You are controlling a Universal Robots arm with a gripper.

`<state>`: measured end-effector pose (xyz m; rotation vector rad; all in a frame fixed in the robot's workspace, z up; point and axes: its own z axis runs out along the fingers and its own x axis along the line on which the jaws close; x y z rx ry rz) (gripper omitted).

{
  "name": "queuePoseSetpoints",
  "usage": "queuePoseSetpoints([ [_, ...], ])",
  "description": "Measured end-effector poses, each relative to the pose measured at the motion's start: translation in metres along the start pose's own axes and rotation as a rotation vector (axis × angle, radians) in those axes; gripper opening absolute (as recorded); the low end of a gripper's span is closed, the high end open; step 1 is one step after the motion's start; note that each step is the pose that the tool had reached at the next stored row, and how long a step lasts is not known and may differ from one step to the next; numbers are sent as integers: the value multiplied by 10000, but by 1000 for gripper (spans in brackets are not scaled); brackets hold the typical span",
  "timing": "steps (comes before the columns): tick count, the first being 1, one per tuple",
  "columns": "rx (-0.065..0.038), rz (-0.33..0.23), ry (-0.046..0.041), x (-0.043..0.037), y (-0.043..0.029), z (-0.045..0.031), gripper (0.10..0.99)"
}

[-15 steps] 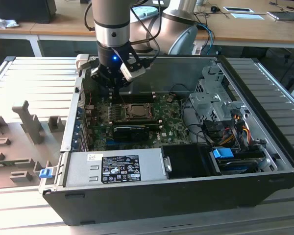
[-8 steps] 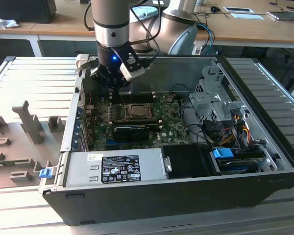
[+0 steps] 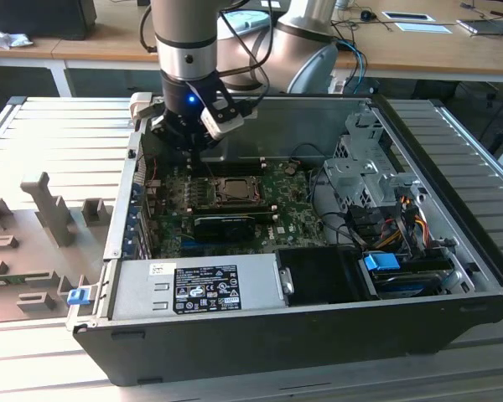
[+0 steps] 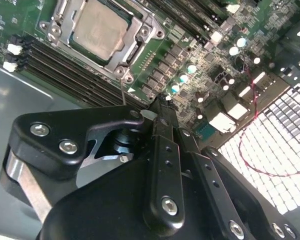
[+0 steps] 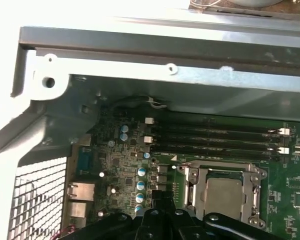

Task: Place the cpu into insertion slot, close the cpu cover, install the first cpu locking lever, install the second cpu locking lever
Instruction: 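Install the first cpu locking lever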

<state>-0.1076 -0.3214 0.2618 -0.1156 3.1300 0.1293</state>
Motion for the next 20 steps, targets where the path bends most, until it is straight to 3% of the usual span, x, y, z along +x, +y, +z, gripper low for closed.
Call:
queuePoseSetpoints([
  [7, -51, -1, -4, 4, 63, 39, 102],
  [14, -55, -4, -4, 1, 210, 53, 102],
  [20, -54, -14, -4, -3, 272, 57, 102],
])
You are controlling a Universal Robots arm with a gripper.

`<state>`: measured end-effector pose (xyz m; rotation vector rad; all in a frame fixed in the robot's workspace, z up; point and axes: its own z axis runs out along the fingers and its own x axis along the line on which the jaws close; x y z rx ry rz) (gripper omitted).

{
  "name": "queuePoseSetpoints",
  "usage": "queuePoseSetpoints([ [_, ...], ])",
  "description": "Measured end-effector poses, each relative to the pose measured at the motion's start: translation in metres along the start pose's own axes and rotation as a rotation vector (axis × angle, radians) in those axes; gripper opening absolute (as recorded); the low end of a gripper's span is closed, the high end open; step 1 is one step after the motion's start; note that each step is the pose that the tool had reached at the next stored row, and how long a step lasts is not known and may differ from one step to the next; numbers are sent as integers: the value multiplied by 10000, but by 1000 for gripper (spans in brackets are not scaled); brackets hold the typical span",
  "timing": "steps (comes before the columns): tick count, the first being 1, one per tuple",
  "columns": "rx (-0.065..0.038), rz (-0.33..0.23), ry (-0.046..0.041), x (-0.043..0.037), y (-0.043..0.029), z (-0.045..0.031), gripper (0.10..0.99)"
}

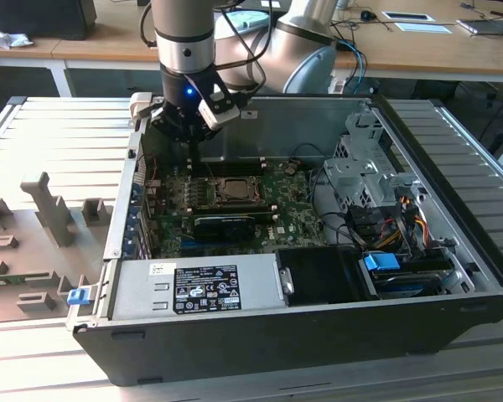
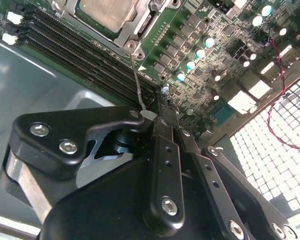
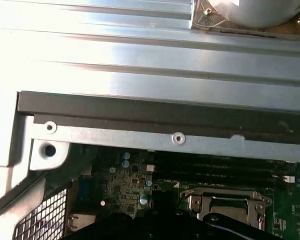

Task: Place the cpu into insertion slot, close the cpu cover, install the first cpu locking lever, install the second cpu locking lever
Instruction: 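Install the first cpu locking lever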

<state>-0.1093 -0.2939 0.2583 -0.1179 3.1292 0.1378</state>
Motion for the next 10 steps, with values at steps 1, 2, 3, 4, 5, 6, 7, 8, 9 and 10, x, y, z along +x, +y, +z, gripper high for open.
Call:
queuePoseSetpoints([
  [1, -1, 2, -1, 0, 3, 1, 102],
  [2, 0, 2, 0, -1, 4, 1, 102],
  [3, -1, 0, -1, -4, 4, 1, 102],
  [4, -1, 1, 0, -10, 4, 1, 102],
  [5, -1, 1, -1, -16, 4, 1, 102],
  [6, -1, 1, -1, -32, 2, 1, 102],
  [7, -1, 2, -1, -52, 1, 1, 102],
  [8, 0, 2, -1, -62, 0, 1, 102],
  [9, -1, 1, 0, -76, -1, 1, 102],
  [10, 0, 2, 0, -89, -2, 1, 102],
])
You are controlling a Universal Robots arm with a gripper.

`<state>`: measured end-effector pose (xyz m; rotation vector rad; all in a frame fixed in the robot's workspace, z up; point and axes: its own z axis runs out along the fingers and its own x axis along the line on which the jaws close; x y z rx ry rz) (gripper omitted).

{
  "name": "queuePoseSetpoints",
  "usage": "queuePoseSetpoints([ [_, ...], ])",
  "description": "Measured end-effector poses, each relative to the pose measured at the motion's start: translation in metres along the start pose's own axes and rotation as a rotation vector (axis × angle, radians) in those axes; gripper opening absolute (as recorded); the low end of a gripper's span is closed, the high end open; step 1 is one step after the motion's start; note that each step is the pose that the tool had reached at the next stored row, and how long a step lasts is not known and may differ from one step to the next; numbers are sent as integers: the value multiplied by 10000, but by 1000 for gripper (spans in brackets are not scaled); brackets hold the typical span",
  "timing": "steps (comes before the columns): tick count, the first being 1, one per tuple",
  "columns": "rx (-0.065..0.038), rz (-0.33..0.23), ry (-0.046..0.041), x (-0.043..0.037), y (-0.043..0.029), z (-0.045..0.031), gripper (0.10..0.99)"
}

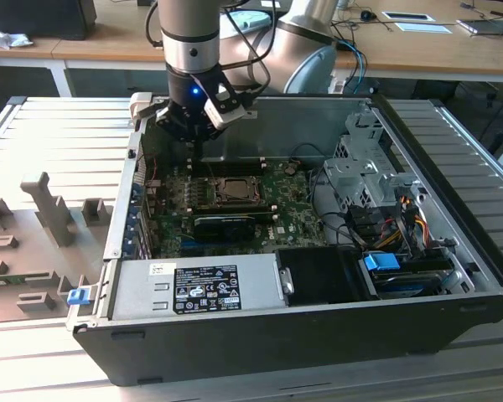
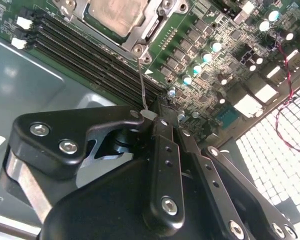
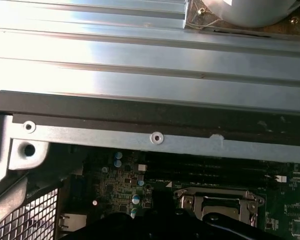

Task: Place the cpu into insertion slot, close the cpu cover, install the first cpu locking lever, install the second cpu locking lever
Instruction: 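Install the first cpu locking lever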

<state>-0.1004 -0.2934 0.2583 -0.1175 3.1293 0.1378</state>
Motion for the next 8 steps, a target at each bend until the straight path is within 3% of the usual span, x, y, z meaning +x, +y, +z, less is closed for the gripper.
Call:
queuePoseSetpoints([
  [8, -1, -1, -1, -39, -3, 1, 102],
])
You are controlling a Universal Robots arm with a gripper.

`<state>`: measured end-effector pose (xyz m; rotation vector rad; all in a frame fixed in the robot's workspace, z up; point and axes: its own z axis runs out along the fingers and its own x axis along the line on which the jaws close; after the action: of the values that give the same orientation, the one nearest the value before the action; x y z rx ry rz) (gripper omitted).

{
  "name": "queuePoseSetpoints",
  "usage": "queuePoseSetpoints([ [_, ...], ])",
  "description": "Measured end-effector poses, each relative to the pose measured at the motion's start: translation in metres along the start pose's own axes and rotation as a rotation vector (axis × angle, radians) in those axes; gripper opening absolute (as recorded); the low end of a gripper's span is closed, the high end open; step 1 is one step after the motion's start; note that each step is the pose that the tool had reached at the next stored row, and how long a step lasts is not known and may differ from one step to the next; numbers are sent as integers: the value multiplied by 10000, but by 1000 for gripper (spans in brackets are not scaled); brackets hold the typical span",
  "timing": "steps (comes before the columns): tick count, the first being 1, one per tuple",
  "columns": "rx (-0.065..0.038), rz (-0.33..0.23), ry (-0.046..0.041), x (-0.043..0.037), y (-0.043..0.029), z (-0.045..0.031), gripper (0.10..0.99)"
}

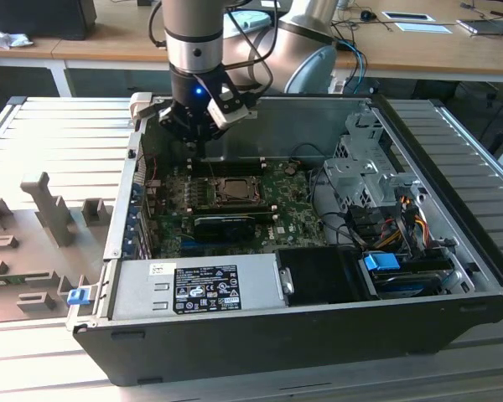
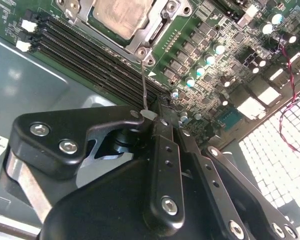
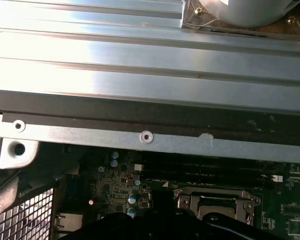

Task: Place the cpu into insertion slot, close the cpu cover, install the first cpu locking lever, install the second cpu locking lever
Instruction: 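Install the first cpu locking lever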

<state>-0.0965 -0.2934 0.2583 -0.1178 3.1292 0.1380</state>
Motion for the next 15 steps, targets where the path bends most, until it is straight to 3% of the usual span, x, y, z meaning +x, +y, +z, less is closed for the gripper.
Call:
queuePoseSetpoints([
  [15, 0, 1, 0, -72, -5, 0, 102],
])
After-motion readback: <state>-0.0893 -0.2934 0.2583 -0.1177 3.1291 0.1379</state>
